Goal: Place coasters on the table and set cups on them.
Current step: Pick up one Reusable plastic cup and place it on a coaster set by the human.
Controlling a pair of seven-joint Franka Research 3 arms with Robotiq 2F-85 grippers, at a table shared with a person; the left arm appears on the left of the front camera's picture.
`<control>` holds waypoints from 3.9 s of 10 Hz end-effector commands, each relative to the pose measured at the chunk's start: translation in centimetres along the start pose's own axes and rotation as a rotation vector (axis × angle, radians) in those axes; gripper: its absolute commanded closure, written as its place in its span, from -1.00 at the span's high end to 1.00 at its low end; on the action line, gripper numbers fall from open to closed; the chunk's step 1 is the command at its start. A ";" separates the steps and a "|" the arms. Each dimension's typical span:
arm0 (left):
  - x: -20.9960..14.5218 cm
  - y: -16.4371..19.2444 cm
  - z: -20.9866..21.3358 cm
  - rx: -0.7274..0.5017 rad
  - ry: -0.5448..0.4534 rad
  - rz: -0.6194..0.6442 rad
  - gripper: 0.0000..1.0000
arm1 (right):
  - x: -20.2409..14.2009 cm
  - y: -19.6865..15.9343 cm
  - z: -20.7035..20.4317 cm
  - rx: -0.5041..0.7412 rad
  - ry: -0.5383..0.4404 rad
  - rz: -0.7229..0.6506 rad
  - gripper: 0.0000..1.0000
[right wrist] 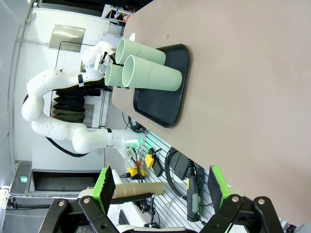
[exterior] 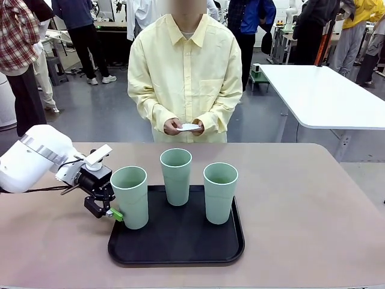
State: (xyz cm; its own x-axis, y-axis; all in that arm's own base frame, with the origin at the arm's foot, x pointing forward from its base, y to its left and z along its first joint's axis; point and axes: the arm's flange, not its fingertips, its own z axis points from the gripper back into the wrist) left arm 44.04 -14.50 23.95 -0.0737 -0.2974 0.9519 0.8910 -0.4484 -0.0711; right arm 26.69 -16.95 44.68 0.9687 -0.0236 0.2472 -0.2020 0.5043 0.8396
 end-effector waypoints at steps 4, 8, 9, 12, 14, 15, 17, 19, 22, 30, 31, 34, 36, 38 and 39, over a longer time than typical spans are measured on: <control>-0.1 0.7 -0.9 -0.012 -0.018 -0.040 0.91 | 0.1 0.0 0.0 0.020 -0.011 0.009 1.00; 0.0 0.5 -0.5 -0.004 -0.025 -0.038 -1.00 | 0.1 0.0 0.0 0.020 -0.011 0.009 1.00; 0.4 0.3 -0.3 -0.004 -0.031 -0.040 -1.00 | 0.1 0.0 0.0 0.020 -0.011 0.009 1.00; 7.0 -2.2 2.1 0.111 -0.017 0.031 -1.00 | 0.1 0.0 0.0 0.020 -0.011 0.009 1.00; 12.2 -4.4 5.1 0.227 -0.015 0.096 -1.00 | 0.1 0.0 0.0 0.020 -0.011 0.009 1.00; 13.7 -4.8 6.3 0.275 -0.026 0.140 -1.00 | 0.1 0.0 0.0 0.020 -0.011 0.009 1.00; 15.1 -5.4 7.7 0.307 -0.044 0.167 -1.00 | 0.1 0.0 0.0 0.020 -0.011 0.009 1.00; 15.3 -5.3 8.3 0.279 -0.011 0.149 -1.00 | 0.1 0.0 0.0 0.020 -0.011 0.009 1.00; 15.2 -5.7 11.0 0.323 -0.031 0.139 0.67 | 0.1 0.0 0.0 0.020 -0.011 0.009 1.00; 9.8 -9.3 30.9 0.723 -0.048 0.126 0.67 | 0.1 0.0 0.0 0.020 -0.011 0.009 1.00; 9.1 -9.6 31.9 0.747 -0.069 0.126 0.67 | 0.1 0.0 0.0 0.020 -0.011 0.009 1.00; 7.5 -9.4 33.0 0.779 -0.077 0.143 0.67 | 0.1 0.0 0.0 0.020 -0.011 0.009 1.00; 7.7 -9.6 32.6 0.799 -0.079 0.145 0.67 | 0.1 0.0 0.0 0.020 -0.011 0.009 1.00; 7.1 -9.7 32.7 0.778 -0.063 0.179 0.67 | 0.1 0.0 0.0 0.020 -0.011 0.009 1.00; 7.1 -9.7 32.7 0.778 -0.063 0.179 0.67 | 0.1 0.0 0.0 0.020 -0.011 0.009 1.00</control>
State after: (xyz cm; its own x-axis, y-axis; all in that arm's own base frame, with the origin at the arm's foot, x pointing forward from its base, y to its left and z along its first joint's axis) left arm 49.55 15.29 41.03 0.1069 -0.2503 0.9623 0.9458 0.3241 -0.0207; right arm 26.64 -17.00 44.68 0.9690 -0.0256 0.2456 -0.1994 0.5055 0.8395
